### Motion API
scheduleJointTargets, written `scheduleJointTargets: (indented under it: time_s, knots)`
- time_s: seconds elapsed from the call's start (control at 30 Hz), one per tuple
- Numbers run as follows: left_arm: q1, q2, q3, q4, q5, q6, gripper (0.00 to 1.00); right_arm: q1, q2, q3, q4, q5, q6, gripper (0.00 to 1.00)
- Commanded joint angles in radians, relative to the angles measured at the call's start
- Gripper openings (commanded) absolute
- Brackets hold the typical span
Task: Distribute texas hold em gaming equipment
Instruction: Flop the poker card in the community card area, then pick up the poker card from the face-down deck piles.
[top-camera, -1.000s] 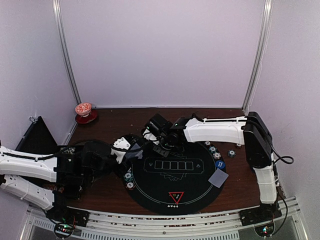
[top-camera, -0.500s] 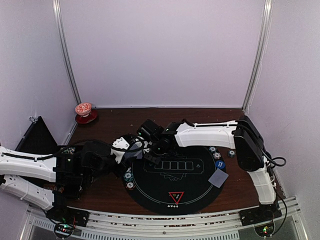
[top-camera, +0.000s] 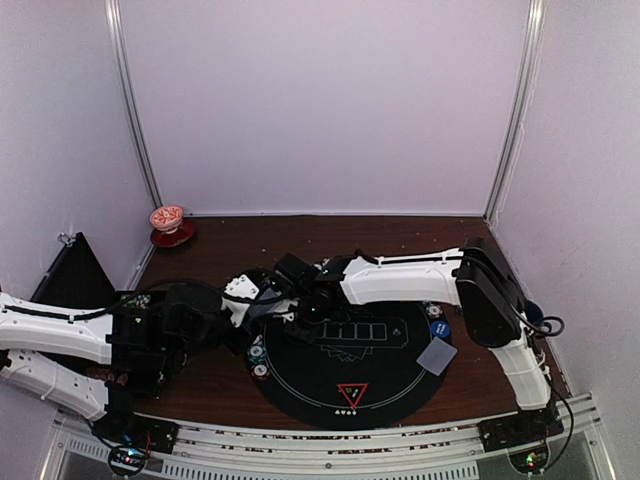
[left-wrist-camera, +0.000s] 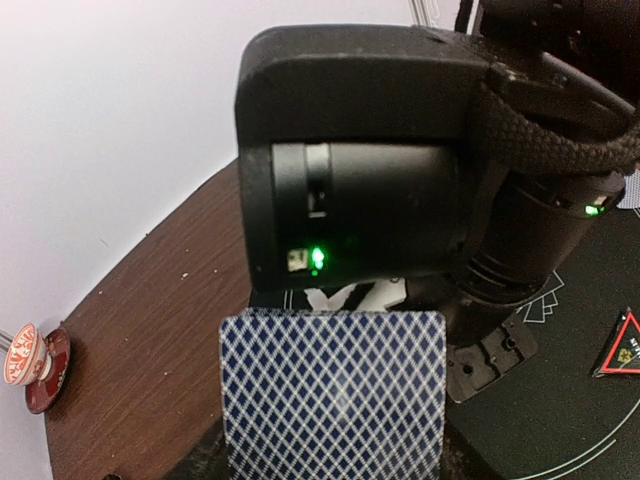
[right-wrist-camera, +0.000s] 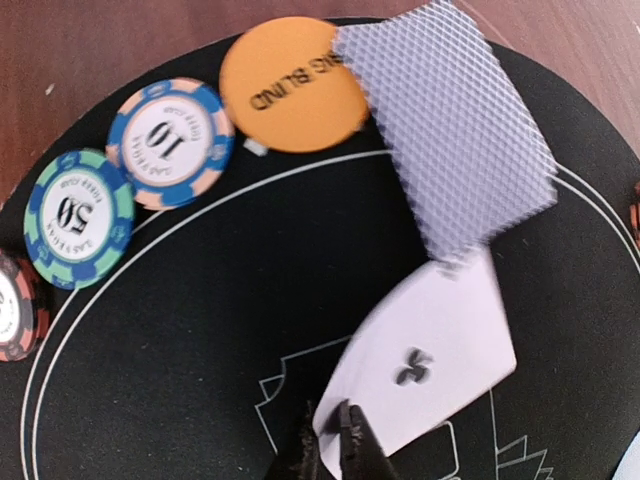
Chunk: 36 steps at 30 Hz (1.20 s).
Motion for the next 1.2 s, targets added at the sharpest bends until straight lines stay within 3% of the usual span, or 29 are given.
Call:
scheduleJointTargets:
  time_s: [0.0,0.3,0.57,0.9,1.17]
  knots:
    - [-0.003,-0.008,0.0,0.045,-0.004,-0.007,0.54,0.013,0.037,0.034,-0.024,-0.021,0.001,0.12]
    - [-0.003,-0.007,-0.001,0.045,-0.002,-0.005,0.54,0.021,0.031,0.045,-0.045,-0.066,-0.002,0.25]
    - [-0.003,-0.014,-0.003,0.046,-0.001,-0.005,0.54,0.008,-0.051,0.034,-0.051,-0.091,-0.006,0.42]
    - [-0.003,-0.01,-0.004,0.048,0.0,-0.004,0.54,-0.086,-0.103,0.03,-0.04,-0.138,0.024,0.75]
    - [-0.002,0.021,0.004,0.048,0.022,0.005,0.54,-0.183,-0.213,-0.013,-0.029,-0.257,0.053,0.86]
